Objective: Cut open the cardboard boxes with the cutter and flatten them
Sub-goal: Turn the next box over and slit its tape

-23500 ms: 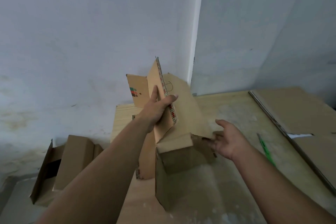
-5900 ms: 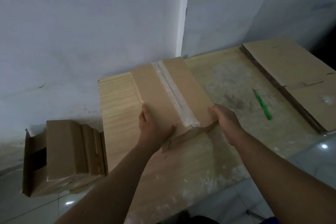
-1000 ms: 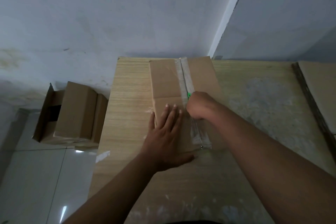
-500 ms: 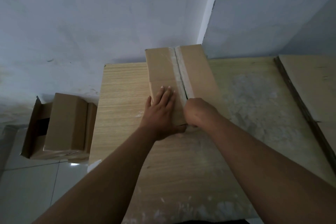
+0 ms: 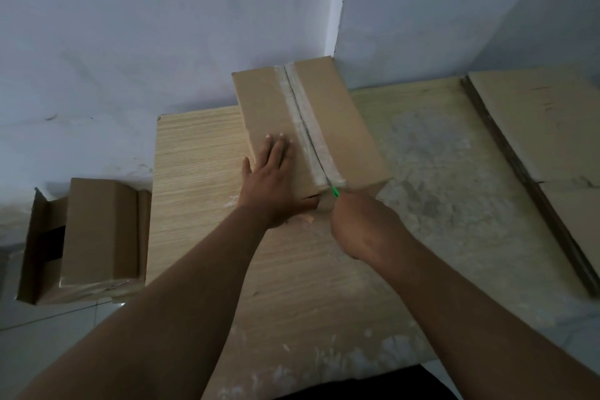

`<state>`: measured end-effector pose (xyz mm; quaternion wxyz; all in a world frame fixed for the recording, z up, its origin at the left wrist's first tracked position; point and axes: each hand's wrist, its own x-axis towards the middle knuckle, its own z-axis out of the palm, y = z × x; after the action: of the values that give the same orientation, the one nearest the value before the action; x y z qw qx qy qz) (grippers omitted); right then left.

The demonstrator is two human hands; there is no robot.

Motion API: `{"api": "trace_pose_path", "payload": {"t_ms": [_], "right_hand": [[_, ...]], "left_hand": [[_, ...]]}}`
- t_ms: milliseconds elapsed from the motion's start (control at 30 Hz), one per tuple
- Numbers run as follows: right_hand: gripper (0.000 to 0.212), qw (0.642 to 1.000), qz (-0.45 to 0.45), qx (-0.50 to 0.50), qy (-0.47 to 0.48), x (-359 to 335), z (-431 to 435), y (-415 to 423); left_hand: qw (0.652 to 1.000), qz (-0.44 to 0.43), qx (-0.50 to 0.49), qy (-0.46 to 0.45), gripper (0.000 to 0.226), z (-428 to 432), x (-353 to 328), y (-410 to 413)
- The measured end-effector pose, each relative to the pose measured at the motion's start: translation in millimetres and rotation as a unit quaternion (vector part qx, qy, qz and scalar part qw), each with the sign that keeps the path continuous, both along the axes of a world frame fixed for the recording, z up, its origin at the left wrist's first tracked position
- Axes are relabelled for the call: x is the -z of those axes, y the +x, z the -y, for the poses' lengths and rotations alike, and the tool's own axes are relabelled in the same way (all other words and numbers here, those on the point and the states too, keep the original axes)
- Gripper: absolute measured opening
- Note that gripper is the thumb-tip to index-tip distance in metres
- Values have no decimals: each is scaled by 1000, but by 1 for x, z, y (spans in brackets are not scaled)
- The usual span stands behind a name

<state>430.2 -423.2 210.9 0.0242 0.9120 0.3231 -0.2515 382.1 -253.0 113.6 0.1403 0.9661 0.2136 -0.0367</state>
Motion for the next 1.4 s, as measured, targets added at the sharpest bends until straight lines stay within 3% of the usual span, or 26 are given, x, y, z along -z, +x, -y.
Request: {"api": "trace_pose_path", "payload": {"t_ms": [167,367,600,667,800,900,1067,1200,1300,1333,1400], "right_hand": [[29,998,-2,65,16,9,12,-12],[31,996,0,76,54,12,14,-19],[30,992,14,102,79,28,15,-17],[29,990,11,113,89,30,15,-15],[18,991,-10,104,84,39,15,-10],[11,990,-20,112,88,45,16,-6],[24,981,-51,153,112,43,18,-3],[32,957,-171,164,169,44,27,18],[33,880,-323,248,243,46,37,30],[33,877,-329,248,248,46,39,31],[33,905,-275,218,243,44,38,33]], "left_hand": [[1000,12,2,-2,131,-1,0,0],[998,14,40,51,128,-5,3,-1],[959,16,242,147,82,-15,-6,6],[950,-16,282,132,80,-20,-9,13],[940,-92,301,135,95,-30,-30,29],[917,-148,335,162,91,-38,-54,51],[875,-195,399,192,95,-43,-82,83],[869,-194,413,189,96,-44,-85,92],[867,-197,417,190,96,-40,-86,94],[868,-197,416,187,95,-40,-87,94],[872,-201,409,180,92,-40,-89,95]]}}
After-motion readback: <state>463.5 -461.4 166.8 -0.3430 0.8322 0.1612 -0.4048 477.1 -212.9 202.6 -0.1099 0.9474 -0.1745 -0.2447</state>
